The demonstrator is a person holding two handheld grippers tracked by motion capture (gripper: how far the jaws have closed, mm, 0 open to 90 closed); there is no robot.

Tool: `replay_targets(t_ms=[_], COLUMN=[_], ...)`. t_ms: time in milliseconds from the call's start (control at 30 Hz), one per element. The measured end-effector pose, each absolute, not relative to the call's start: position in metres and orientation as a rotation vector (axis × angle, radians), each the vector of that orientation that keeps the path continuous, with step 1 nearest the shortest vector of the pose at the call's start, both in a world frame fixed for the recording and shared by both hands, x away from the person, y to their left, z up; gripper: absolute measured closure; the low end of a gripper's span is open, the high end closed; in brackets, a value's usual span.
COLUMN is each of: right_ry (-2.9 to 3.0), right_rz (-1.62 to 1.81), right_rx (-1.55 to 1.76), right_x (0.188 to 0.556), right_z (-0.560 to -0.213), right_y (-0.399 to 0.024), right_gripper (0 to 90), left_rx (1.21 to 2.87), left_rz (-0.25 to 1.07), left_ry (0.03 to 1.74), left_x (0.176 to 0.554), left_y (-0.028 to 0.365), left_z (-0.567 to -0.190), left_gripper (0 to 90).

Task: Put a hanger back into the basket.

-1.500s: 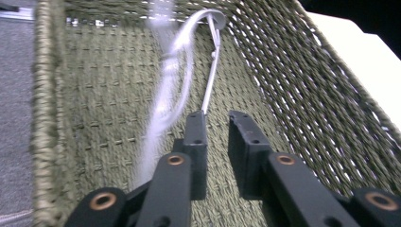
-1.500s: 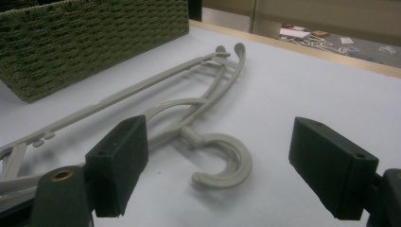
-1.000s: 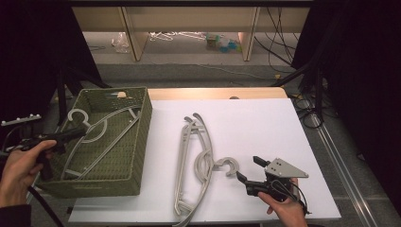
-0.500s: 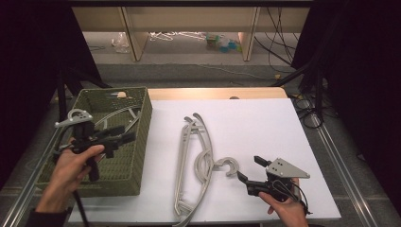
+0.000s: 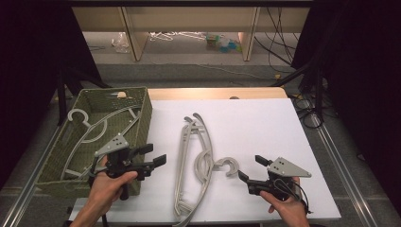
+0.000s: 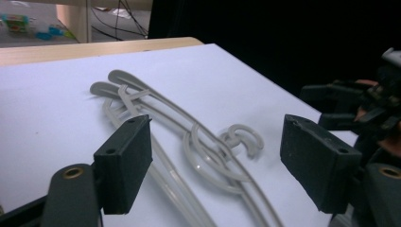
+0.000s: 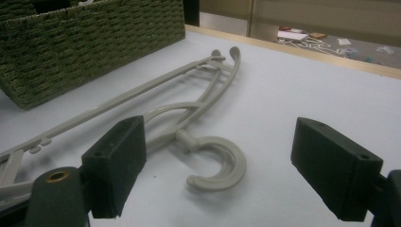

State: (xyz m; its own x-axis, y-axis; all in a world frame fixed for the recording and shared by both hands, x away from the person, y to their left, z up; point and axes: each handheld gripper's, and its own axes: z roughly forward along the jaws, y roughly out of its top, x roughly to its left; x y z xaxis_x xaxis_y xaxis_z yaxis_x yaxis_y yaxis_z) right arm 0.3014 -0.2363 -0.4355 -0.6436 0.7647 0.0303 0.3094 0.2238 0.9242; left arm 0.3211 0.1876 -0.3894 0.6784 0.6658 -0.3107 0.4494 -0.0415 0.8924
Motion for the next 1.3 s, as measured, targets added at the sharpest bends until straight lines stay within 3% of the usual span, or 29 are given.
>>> replay_targets(t_ms=[167,533,1133,1300], right_ry=[2.081,2.075,2.095,2.100], right_rz=[1.415,1.411,1.405,1.399], right_rx=[0.983,0.993,0.960,0.950], right_x=[0.301,0.297,0.303,0.300], right_z=[-0.436,-0.434,-0.435,-0.433], right_y=[-0.234,-0.236,-0.229,-0.226], right_gripper=[19.4,18.8,18.8,18.8], left_rx=[1.602,1.715,1.800,1.892], left_rz=[0.118,0.203,0.189,0.149], left_ry=[0.877,0.872,0.864,0.840], left_x=[0.314,0.289,0.283,0.282], left_y=[0.179,0.164,0.147,0.124], left_z=[-0.400,-0.420,-0.430,-0.433], left_gripper=[23.0,17.1,18.2,19.8])
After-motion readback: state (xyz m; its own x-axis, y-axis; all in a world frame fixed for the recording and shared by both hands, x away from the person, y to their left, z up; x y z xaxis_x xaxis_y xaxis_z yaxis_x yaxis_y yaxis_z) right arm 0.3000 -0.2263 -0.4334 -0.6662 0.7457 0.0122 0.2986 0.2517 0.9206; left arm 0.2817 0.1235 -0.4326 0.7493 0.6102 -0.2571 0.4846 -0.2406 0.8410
